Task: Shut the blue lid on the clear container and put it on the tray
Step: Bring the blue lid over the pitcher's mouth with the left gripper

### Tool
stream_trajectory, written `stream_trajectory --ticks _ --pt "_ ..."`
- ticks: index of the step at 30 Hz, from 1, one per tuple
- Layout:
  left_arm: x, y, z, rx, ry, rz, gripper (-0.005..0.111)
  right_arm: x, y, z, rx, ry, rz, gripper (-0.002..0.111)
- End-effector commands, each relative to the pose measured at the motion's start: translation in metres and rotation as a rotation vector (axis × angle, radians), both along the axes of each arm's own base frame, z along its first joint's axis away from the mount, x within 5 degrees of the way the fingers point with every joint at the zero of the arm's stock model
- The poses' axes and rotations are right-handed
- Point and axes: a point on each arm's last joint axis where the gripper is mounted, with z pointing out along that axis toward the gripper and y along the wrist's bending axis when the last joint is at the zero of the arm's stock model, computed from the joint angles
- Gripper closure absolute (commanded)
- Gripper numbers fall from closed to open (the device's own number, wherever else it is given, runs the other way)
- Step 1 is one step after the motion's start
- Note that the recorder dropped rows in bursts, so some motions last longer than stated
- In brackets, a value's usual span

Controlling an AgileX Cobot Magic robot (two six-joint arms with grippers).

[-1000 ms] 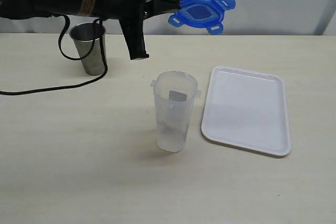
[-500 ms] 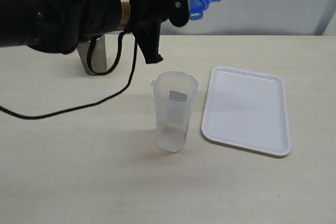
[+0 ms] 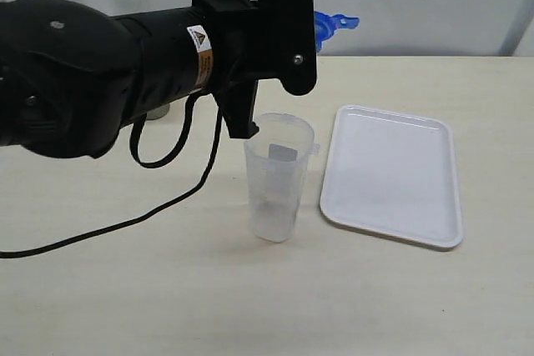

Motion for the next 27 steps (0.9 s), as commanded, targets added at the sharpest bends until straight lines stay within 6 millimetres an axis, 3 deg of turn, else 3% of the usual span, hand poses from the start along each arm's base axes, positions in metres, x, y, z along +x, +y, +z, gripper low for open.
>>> stream_trajectory --ticks 1,6,19,27 --pt "-0.021 0.006 -0.002 -0.049 0.059 -0.050 0.107 -0.001 0.000 0.001 -0.010 0.001 -0.004 0.104" --pt "-0.032 0.011 -0.020 0.007 0.096 -0.101 0.107 0.000 0.000 0.000 -0.010 0.003 -0.003 0.104" --pt "-0.035 0.007 -0.021 -0.003 0.116 -0.150 0.107 0.000 0.000 0.000 -0.010 0.003 -0.003 0.104" --pt "-0.030 0.014 -0.019 0.016 0.077 -0.065 0.107 0.000 0.000 0.000 -0.010 0.003 -0.003 0.104"
